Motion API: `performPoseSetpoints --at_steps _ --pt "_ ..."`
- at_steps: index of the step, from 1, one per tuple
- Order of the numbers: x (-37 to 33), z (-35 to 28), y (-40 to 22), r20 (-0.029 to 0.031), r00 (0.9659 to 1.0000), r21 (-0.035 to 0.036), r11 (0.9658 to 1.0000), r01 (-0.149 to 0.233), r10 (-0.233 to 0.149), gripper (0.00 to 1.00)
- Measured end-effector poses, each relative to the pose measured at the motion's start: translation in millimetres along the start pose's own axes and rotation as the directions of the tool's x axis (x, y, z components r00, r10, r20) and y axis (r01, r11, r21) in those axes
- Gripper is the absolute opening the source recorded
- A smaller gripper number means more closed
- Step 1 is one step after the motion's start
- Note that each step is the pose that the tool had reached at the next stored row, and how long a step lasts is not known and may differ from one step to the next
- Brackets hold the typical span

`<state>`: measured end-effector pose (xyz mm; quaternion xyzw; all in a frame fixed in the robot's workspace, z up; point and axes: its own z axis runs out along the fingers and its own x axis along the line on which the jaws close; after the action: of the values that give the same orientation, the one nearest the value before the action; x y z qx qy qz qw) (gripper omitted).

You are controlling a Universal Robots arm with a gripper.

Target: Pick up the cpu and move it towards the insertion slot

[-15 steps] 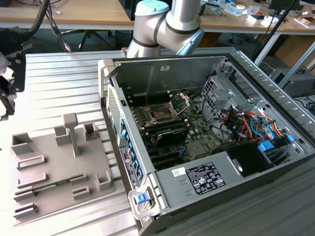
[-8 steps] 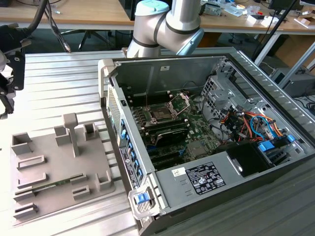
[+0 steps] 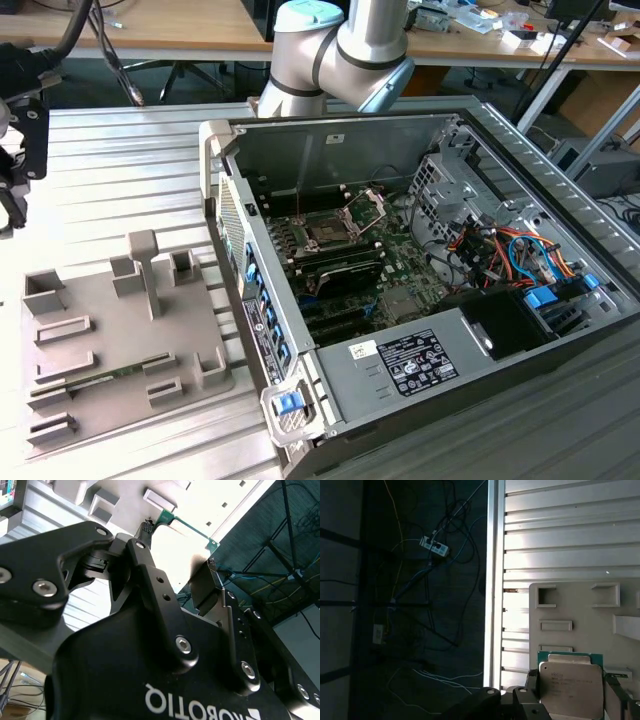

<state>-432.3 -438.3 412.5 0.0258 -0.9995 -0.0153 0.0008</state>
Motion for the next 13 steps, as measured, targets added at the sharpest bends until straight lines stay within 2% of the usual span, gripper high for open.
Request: performPoseSetpoints --at_steps 13 --pt "0.0 -6.7 0.2 0.0000 1.0000 0.0000 1.0000 0.000 0.000 0.55"
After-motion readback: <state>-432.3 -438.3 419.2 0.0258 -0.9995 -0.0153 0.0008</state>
